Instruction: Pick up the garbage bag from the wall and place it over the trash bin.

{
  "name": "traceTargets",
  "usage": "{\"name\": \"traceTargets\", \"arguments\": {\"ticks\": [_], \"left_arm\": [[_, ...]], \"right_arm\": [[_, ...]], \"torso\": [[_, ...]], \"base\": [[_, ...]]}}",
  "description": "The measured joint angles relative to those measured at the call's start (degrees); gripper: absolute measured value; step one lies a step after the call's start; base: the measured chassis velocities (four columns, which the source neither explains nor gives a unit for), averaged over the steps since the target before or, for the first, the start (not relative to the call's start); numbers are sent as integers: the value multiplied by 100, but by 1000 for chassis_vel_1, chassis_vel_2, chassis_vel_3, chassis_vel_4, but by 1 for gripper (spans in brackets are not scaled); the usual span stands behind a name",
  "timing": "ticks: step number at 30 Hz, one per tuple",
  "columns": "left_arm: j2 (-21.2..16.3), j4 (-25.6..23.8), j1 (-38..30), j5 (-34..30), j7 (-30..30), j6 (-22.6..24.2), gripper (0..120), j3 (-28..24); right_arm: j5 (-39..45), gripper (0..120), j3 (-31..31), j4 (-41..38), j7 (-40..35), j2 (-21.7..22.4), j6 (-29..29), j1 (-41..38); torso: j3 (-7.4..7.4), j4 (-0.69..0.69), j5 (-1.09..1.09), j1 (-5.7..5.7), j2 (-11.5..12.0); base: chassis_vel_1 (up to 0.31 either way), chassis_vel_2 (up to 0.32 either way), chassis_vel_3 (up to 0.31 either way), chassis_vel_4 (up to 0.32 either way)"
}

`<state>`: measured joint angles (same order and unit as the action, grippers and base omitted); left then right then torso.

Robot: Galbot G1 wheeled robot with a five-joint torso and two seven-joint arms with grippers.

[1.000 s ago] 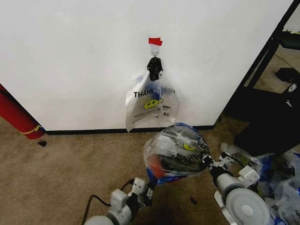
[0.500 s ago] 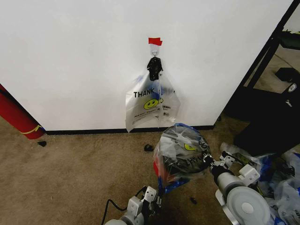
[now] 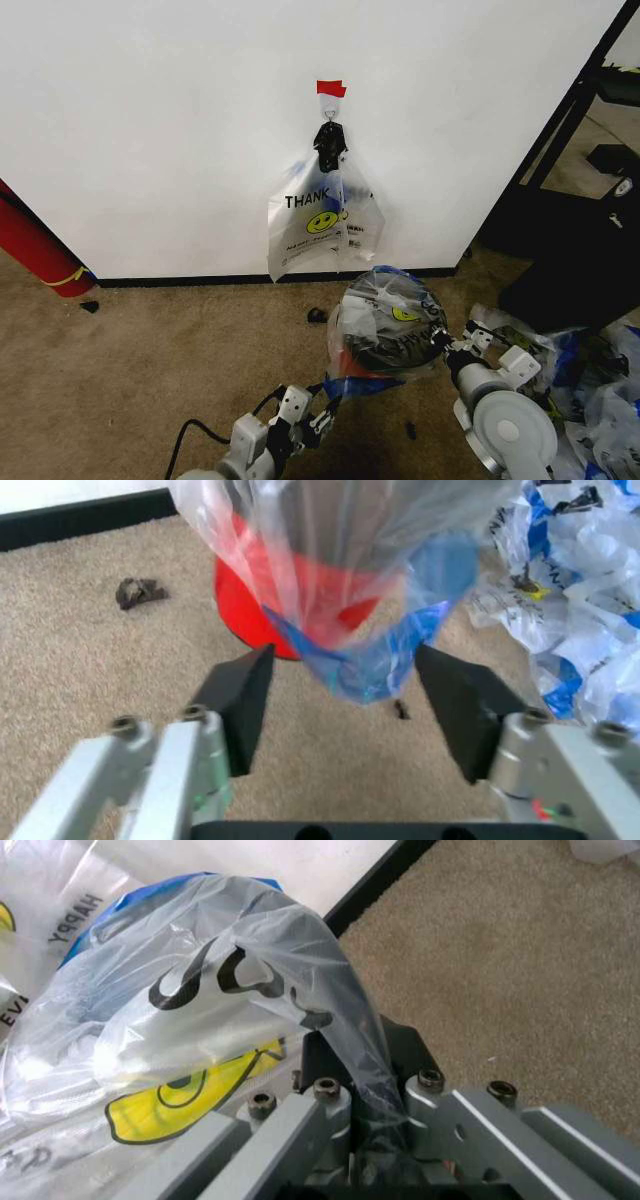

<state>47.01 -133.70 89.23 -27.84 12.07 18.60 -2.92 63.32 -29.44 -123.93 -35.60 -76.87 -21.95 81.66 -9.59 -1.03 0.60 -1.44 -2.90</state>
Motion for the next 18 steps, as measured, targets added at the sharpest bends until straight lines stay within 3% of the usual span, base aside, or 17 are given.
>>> {"name": "traceTargets", "arguments": {"ticks": [7,11,18], "left_arm": [[-66,-238,141,-135,32,-230,86,305],[-105,-575,-473,-1082,252,-271,99,650],[-174,-757,-1590,-2356,494,-90,100,725]], "right_arm": [[-264,1,-7,12,335,100,77,83],[-1293,1,54,45,1288,446,415,333],[-2281,1,25,276,2927,1142,1211,503]], "torso": [[0,0,0,0,0],[0,-2,0,0,0],[-1,-1,-1,0,2]], "base": [[0,0,0,0],[0,0,0,0],[0,0,0,0]]}}
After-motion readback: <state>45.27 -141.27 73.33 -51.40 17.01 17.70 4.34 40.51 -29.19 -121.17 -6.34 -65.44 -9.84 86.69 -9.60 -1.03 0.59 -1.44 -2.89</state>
